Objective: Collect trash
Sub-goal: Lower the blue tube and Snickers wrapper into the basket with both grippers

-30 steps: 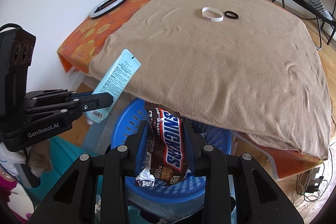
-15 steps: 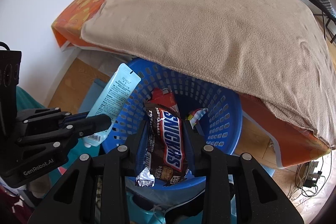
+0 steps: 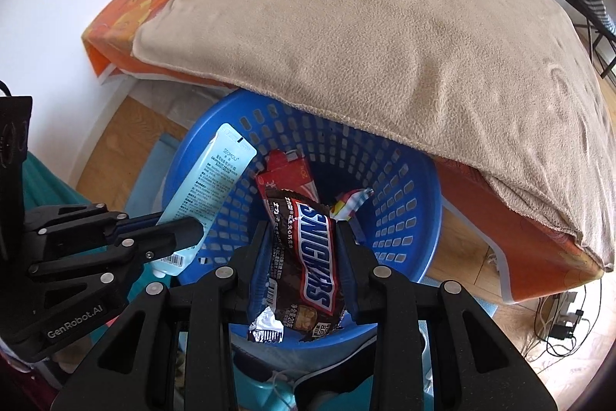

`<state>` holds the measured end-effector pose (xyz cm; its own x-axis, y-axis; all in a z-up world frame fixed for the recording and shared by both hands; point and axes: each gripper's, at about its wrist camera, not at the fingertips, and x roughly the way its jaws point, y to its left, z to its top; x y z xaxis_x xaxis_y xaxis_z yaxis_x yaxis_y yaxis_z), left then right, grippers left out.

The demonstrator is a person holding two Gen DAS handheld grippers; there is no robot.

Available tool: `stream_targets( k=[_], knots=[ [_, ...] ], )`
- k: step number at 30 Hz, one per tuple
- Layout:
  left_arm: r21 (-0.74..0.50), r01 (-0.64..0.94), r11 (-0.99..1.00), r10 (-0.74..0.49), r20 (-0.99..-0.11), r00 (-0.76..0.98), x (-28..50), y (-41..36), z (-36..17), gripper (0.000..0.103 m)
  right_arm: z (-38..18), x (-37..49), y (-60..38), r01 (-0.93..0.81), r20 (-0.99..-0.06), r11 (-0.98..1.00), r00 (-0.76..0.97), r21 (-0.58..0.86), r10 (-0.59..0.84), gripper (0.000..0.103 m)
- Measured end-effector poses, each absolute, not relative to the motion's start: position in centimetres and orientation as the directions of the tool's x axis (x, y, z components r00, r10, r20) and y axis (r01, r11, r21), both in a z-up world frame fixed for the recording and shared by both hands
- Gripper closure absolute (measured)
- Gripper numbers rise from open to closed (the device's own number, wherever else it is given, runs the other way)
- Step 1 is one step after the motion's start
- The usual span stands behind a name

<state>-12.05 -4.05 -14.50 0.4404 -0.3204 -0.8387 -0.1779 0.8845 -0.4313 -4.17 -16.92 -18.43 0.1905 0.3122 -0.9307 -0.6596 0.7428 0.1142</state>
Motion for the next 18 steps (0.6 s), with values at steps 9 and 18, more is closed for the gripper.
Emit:
stream_targets(
  k=[9, 18],
  knots=[
    [-0.43, -0.197, 0.881, -0.32, -0.849, 0.421, -11.9, -4.1, -15.4, 0.1, -18.2, -4.0, -18.1, -0.638, -0.932, 0.763, 0.206, 0.104, 0.299, 0.072],
    [-0.428, -0.219, 0.877, -0.313, -0.854, 0.416, -12.1, -3.8, -15.6, 0.1, -18.8, -4.0, -17.8, -0.643, -0.935, 0.758, 0.196, 0.106, 0.296, 0.072]
  ],
)
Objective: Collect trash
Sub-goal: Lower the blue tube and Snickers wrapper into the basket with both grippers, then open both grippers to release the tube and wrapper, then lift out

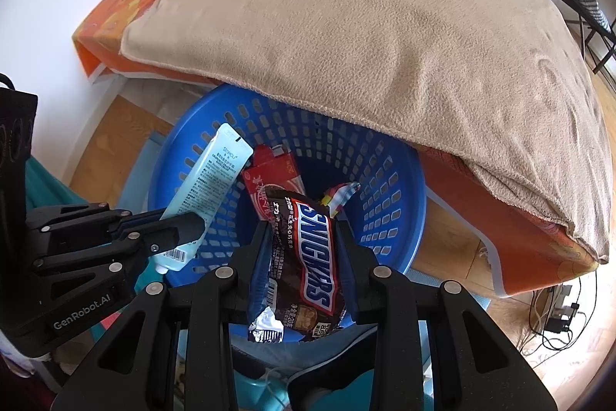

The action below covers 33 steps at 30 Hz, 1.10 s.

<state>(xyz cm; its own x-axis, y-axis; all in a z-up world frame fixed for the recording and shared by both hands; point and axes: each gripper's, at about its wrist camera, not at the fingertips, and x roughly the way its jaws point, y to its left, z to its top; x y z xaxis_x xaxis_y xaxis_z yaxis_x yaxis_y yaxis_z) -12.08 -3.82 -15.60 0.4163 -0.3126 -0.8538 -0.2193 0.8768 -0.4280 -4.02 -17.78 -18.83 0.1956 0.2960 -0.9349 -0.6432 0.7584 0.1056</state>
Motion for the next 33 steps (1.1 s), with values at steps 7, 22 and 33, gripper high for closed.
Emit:
stream_targets(
  k=[7, 22, 33],
  knots=[
    [-0.428, -0.252, 0.868, -0.306, -0.861, 0.407, -12.1, -2.9, -16.3, 0.1, -18.8, -3.9, -17.9, -0.64, -0.928, 0.758, 0.193, 0.126, 0.318, 0.072],
    [-0.414, -0.311, 0.855, -0.268, -0.868, 0.419, -11.7, -1.7, -16.6, 0.1, -18.8, -2.8, -17.2, -0.63, -0.921, 0.764, 0.2, 0.14, 0.334, 0.059],
    [-0.402, -0.328, 0.855, -0.249, -0.872, 0.421, -11.9, -1.0, -16.5, 0.099, -17.5, -2.4, -17.7, -0.608, -0.913, 0.784, 0.235, 0.129, 0.333, 0.046]
  ],
)
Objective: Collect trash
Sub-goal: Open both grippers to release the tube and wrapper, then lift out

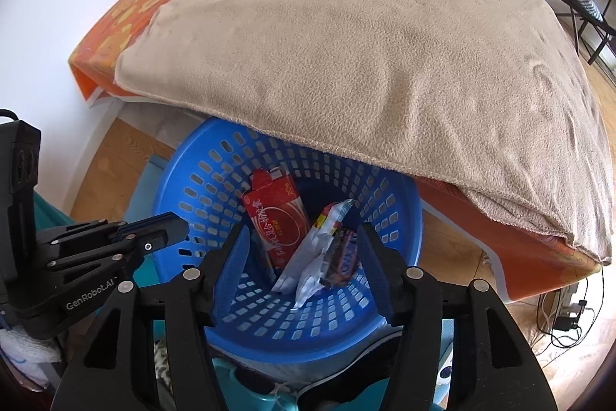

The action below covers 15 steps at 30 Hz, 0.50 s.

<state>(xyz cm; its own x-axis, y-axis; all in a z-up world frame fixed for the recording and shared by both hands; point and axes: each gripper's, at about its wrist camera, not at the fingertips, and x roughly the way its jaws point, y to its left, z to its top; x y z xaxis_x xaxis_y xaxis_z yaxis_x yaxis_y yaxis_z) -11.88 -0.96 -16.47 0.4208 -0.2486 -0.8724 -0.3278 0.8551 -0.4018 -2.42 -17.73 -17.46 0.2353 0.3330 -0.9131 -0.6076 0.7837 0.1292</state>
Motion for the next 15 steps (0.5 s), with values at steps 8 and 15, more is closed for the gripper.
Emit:
stream_targets(
  k=[8, 15],
  knots=[
    [-0.377, -0.321, 0.869, -0.214, -0.871, 0.442, -11.9, -0.7, -15.4, 0.076, -15.9, -2.1, -17.7, -0.603, -0.899, 0.788, 0.267, 0.124, 0.346, 0.037],
    [-0.333, -0.295, 0.896, -0.176, -0.874, 0.453, -11.2, -0.8, -14.0, 0.076, -14.7, -1.4, -17.7, -0.608, -0.889, 0.783, 0.279, 0.129, 0.364, 0.036]
  ],
)
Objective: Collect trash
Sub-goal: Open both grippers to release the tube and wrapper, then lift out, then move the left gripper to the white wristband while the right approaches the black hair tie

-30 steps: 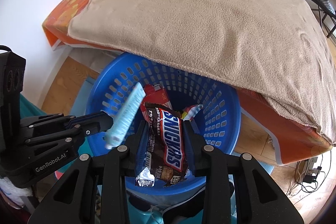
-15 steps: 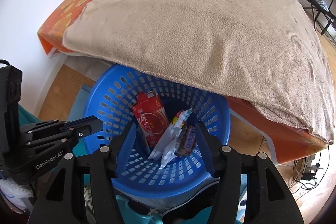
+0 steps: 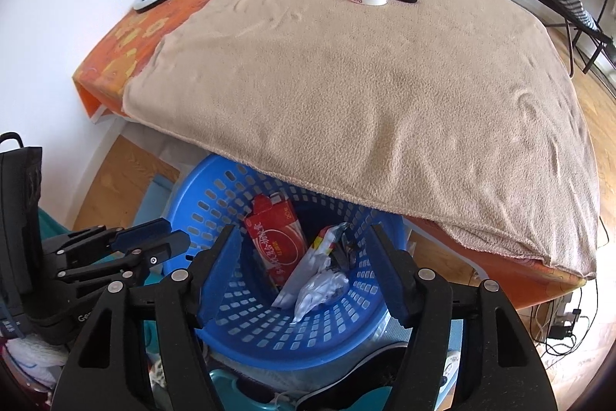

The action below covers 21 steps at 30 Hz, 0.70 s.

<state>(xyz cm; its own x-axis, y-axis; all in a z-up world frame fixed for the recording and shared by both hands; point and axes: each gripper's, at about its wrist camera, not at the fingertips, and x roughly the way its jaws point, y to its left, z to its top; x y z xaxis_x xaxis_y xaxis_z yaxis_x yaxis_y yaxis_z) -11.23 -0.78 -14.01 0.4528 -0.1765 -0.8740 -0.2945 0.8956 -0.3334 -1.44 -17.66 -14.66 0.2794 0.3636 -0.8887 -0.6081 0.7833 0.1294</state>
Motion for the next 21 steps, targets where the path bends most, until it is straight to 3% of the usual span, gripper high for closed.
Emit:
stream_targets(
  k=[12, 16, 21],
  knots=[
    [-0.27, -0.207, 0.94, -0.121, -0.834, 0.538, -7.8, -0.6, -8.4, 0.075, -11.8, 1.4, -19.2, -0.57, -0.847, 0.808, 0.351, 0.145, 0.4, 0.035],
    [-0.248, -0.177, 0.952, -0.102, -0.807, 0.582, -6.2, -0.6, -6.0, 0.054, -10.6, 2.8, -19.7, -0.554, -0.828, 0.818, 0.381, 0.152, 0.411, 0.035],
    [-0.226, -0.145, 0.963, -0.094, -0.79, 0.605, -3.8, -0.4, -4.0, 0.054, -9.3, 4.7, -20.1, -0.538, -0.799, 0.827, 0.42, 0.162, 0.43, 0.035]
  ],
)
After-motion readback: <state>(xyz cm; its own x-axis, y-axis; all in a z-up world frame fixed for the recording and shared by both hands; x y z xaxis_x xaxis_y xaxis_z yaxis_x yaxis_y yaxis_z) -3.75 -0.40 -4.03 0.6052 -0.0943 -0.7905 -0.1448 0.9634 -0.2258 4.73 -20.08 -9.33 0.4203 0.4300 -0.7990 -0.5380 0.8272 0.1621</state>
